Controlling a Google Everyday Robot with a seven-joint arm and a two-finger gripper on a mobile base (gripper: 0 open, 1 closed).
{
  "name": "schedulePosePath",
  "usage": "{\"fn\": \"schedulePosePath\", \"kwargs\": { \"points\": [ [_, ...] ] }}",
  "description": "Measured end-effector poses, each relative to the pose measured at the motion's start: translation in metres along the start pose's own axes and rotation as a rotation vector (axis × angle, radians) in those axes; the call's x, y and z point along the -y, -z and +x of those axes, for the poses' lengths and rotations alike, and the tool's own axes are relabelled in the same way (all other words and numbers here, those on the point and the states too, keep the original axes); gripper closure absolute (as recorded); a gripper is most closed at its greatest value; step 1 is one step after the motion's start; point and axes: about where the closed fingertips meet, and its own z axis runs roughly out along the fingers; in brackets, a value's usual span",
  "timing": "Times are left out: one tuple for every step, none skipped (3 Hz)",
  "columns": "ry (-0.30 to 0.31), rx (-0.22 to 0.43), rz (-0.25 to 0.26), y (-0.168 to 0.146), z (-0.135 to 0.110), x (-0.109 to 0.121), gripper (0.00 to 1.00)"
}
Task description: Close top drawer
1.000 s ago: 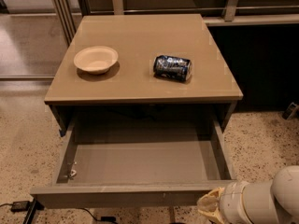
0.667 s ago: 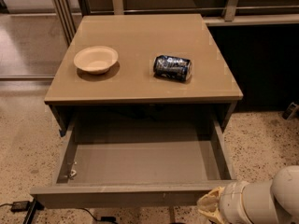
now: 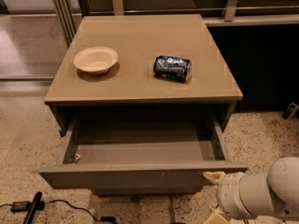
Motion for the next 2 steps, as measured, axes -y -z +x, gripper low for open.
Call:
{"fn": "schedulePosePath", "kwargs": {
  "points": [
    [0.018,0.035,0.002,-0.015,-0.020,0.038,0.11],
    [0.040,0.057,-0.010,-0.034,-0.042,0.080,0.29]
  ]
}}
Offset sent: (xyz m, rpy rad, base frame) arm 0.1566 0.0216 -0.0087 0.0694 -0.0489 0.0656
